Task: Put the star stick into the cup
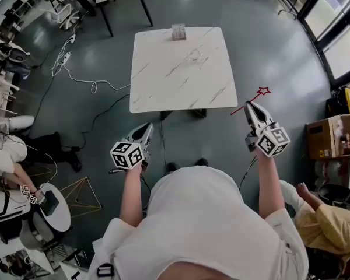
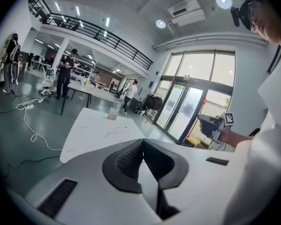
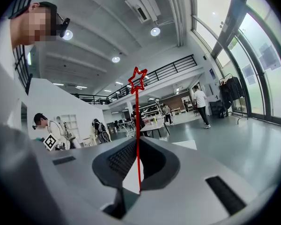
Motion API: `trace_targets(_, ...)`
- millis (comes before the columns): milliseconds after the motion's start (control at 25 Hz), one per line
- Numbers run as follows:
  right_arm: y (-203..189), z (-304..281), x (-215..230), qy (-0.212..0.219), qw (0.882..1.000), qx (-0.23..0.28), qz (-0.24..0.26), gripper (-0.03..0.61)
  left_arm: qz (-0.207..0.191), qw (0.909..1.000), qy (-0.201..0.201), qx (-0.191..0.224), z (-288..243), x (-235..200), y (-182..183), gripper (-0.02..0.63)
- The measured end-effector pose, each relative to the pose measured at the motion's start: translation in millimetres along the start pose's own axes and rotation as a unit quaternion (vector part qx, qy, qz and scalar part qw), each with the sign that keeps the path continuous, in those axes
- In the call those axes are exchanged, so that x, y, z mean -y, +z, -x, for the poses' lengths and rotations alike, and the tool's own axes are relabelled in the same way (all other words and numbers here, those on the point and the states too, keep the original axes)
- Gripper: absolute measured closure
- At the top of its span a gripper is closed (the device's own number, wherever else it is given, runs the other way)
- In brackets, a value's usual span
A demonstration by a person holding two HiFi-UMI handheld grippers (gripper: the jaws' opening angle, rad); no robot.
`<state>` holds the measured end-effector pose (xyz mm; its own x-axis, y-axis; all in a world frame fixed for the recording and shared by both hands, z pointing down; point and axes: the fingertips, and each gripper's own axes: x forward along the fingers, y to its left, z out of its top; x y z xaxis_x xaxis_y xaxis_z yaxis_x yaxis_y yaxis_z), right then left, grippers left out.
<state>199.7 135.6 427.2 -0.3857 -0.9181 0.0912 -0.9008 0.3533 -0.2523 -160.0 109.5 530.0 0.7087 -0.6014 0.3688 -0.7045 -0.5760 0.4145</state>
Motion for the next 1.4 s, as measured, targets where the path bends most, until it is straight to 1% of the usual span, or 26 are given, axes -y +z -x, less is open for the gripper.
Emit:
trace_targets(440, -1.1, -1.1, -7.1, -0.004, 1.000, 0.001, -0.014, 0.546, 0.012, 0.9999, 0.002, -0.005, 8.0, -9.2, -3.9, 0.600)
trace_targets(840, -11.4, -10.5, -38.6, -0.006, 1.000, -0.005, -0.011, 0.546, 0.018, 0.9998, -0.004, -0.008, 25.2, -33.5, -8.8, 0.600)
trace_targets(1000, -14.6, -13.1, -48.0, -0.016, 1.000, 0.000, -0.016, 0.546, 0.022, 0.9996, -0.008, -0.015, 32.6, -47.6, -12.1, 0.600)
trace_targets(1200, -14.6, -18.8, -67.9, -0.029, 0.999, 0.010, -0.018, 0.546, 0.015, 0.9994, -0.019, -0.024, 42.6, -64.7, -7.0, 0.600)
trace_targets(1400, -28.1, -18.5, -83.2, -0.038, 0.999, 0.007, -0.020, 0.546, 0.004, 0.9991, -0.031, -0.028, 47.6, -75.4, -4.2, 0.600)
